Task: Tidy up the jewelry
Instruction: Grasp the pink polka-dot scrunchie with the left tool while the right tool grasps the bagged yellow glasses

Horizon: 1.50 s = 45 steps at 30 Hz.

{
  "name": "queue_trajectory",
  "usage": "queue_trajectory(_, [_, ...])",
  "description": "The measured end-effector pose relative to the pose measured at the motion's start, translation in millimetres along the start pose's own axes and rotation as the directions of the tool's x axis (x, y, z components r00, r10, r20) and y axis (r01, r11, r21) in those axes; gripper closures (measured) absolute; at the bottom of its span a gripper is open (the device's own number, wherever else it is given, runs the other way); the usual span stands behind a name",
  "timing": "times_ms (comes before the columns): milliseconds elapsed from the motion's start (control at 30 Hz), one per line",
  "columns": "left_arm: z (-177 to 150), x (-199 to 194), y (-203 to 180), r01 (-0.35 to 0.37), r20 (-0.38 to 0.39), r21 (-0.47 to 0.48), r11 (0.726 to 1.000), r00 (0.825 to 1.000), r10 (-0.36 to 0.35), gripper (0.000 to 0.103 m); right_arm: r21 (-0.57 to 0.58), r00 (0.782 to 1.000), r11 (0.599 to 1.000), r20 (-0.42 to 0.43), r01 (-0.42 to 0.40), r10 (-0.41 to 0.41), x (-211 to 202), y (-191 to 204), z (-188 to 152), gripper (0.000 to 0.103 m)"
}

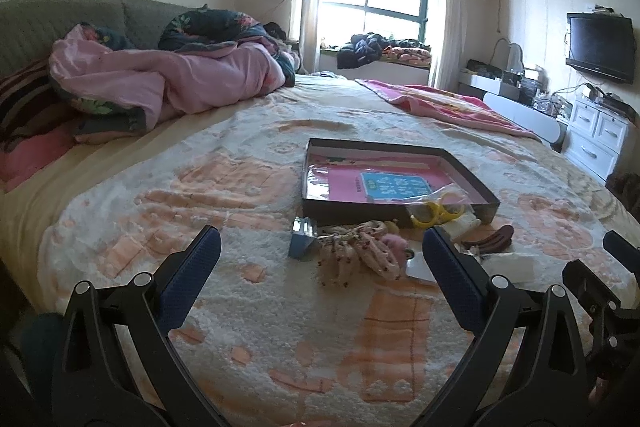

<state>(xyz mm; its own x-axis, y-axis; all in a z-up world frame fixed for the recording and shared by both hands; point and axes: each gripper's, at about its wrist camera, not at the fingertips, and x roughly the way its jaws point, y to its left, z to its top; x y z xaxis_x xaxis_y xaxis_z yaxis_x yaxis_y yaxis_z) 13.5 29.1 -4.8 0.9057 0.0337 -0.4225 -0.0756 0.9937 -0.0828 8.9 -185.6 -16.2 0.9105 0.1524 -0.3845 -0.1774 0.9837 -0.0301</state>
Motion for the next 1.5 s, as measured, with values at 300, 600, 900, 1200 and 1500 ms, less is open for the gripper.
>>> queue_trajectory(300, [-3, 25, 34, -0.030, -0.082, -0.068, 0.997, 0.996, 0.025, 0.010, -0.069, 0.993, 0.993, -0.084, -0.093, 0.087, 36, 17, 9, 0.006])
queue_trajectory(600, [-6, 54, 52, -0.019, -0.171, -0.111, 0.994, 0.985, 0.000, 0.010, -0.085, 0.981, 0.987, -0.147, -0.136, 0.123, 75, 20, 16, 0.006])
queue_trajectory(900, [-6, 88, 38, 0.088, -0.272, -0.089, 0.992, 0.956, -0.109, 0.010, -0.060, 0.975, 0.990, -0.192, -0.125, 0.111, 112, 8, 25, 0.006])
queue_trajectory(1200, [-14, 112, 18, 0.211, -0.346, -0.090, 0.973, 0.910, -0.230, 0.011, -0.033, 0.962, 0.993, -0.254, -0.116, 0.104, 160, -11, 37, 0.006])
queue_trajectory(1500, [-16, 120, 11, 0.275, -0.359, -0.119, 0.954, 0.884, -0.300, 0.044, -0.076, 0.943, 0.984, -0.307, -0.159, 0.129, 200, -9, 46, 0.007])
